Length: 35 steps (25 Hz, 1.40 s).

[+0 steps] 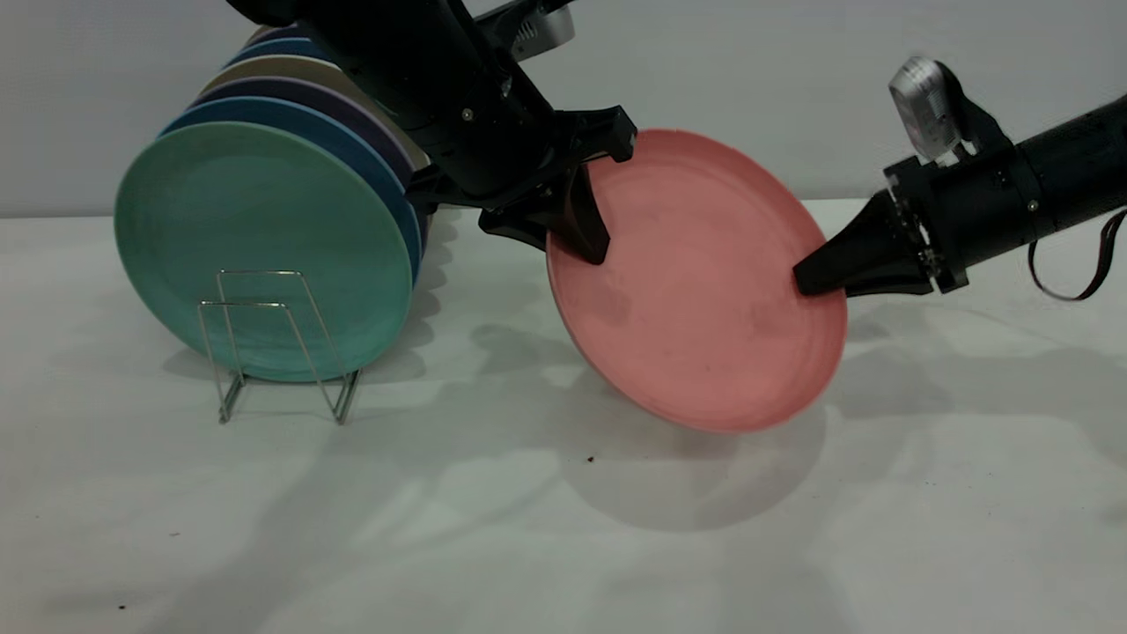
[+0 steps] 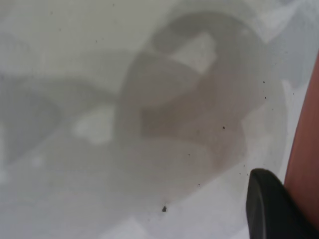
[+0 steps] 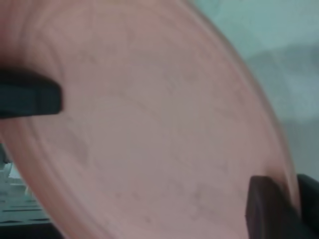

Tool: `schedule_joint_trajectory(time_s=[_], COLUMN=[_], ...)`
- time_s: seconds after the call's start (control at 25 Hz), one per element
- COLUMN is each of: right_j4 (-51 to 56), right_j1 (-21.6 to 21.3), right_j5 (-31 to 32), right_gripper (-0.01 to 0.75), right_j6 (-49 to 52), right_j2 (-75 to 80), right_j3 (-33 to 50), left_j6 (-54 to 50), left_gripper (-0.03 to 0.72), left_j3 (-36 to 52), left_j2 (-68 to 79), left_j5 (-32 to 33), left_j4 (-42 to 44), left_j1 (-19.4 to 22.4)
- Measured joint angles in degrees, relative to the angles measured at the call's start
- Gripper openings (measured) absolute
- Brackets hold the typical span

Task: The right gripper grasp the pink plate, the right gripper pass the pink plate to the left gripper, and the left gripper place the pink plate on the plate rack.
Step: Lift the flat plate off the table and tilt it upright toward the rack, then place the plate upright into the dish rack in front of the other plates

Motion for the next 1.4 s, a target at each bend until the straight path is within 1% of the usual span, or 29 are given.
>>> schedule_joint_trajectory(time_s=[0.08,0.16,0.28,0.32,0.4,0.48,0.6,0.76,0.88,1.0,1.12,1.24,1.4], right_j4=[-0.52,0.13,0.52,0.54,0.27,-1.47,-8.09,-20.96,-29.38,-34.27,-36.14,-38.79,-43.49], right_j1=[0.0,-0.32,-1.38,-1.8,-2.37,-2.34,-0.91,2.82,6.12,8.47,9.03,9.03,9.03], right_j5=[0.21,1.41,3.02,3.24,3.55,3.99,4.77,6.13,6.77,7.12,7.34,7.47,7.2], right_gripper=[0.227,0.35,0.5,0.537,0.572,0.573,0.54,0.484,0.443,0.408,0.381,0.368,0.365], right_j6=[2.12,3.39,4.09,4.22,5.18,7.02,11.83,22.4,30.03,34.72,37.08,39.33,44.23], right_j2=[-2.25,-5.69,-13.74,-16.2,-22.11,-27.52,-35.86,-45.93,-52.47,-59.65,-67.06,-74.94,-86.07], right_j3=[0.05,0.05,0.05,0.05,0.05,0.05,0.05,0.05,2.34,8.31,17.02,24.91,35.1], left_j6=[2.24,5.51,9.76,11.71,17.11,25.94,39.84,56.25,66.21,72.99,77.29,78.21,78.25], left_gripper=[0.08,0.08,0.08,0.08,0.08,0.08,0.08,0.08,0.08,0.08,0.08,0.08,0.08], left_j3=[-0.04,-0.04,-0.04,-0.04,-0.04,-0.04,-0.04,-0.04,-0.04,-0.04,-0.04,-0.04,0.13], left_j2=[-0.66,-2.08,-5.15,-6.41,-9.9,-13.17,-17.71,-21.83,-23.28,-23.73,-23.73,-23.73,-23.73], left_j5=[0.86,3.57,6.68,7.44,8.54,10.03,11.96,14.82,16.47,16.78,16.78,15.98,15.71], left_j4=[0.63,4.15,9.87,12.01,16.0,19.71,22.22,22.47,22.59,22.59,22.84,22.79,22.79], left_j1=[0.18,0.66,2.09,2.93,4.69,6.74,9.99,14.47,17.85,20.73,22.45,23.38,23.53])
